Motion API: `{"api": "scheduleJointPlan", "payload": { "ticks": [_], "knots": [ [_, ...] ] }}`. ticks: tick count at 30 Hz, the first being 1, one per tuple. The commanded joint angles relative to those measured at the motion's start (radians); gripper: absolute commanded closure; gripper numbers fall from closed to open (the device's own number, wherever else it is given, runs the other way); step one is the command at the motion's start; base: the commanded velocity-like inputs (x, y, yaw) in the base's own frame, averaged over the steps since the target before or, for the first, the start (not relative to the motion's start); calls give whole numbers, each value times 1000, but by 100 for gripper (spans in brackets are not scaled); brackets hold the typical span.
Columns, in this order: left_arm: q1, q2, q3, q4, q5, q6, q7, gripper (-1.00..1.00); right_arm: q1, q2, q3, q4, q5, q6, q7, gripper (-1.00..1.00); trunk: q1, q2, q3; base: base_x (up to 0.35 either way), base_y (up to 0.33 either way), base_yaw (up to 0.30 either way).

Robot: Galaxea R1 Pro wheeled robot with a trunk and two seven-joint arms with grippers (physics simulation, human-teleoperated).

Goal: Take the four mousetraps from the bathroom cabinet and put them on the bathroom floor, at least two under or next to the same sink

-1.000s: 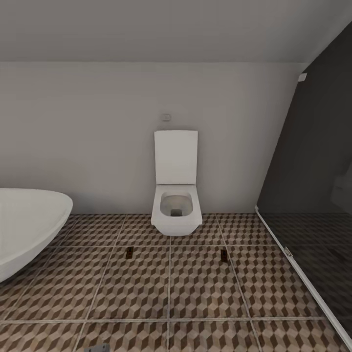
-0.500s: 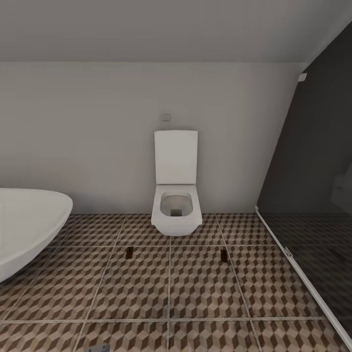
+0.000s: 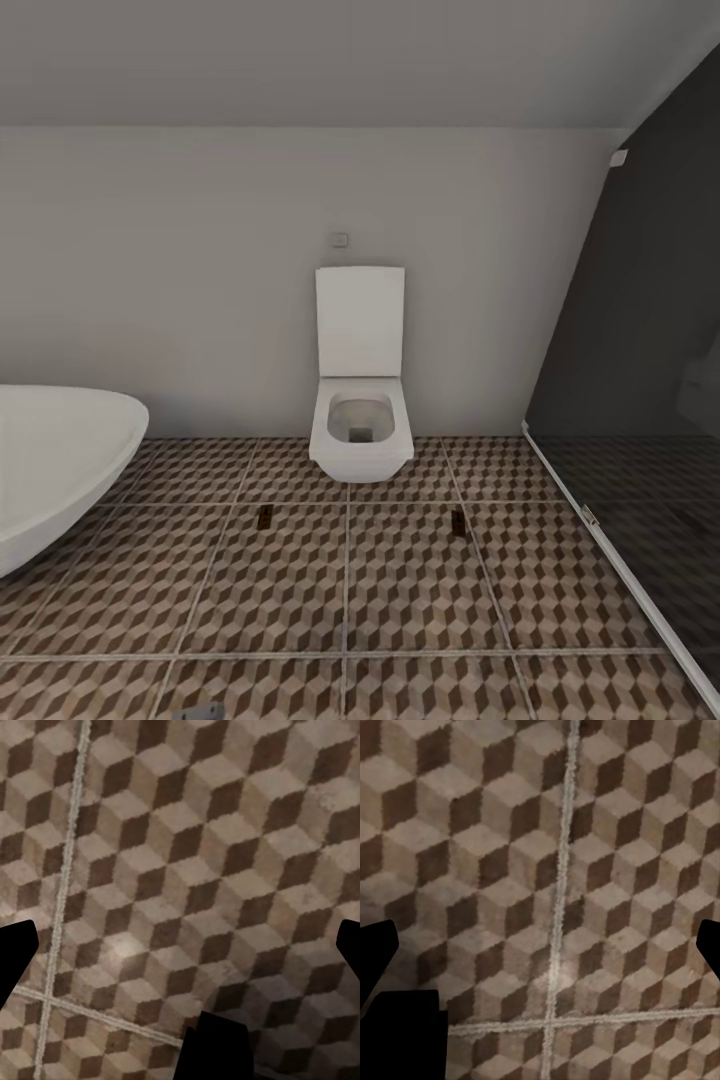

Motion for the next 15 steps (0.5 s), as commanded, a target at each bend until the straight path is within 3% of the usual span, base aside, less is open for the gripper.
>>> {"api": "scheduleJointPlan", "payload": {
  "ticks": [1,15],
  "knots": [
    [-1,1,-4,-4,0,2,7,-100,0,-1,8,-3,-9,-1,-5,-100,0,0,-1,0,0,0],
    [-1,1,-4,-4,-1,2,7,-100,0,-1,8,-3,-9,-1,-5,-100,0,0,-1,0,0,0]
  ]
}}
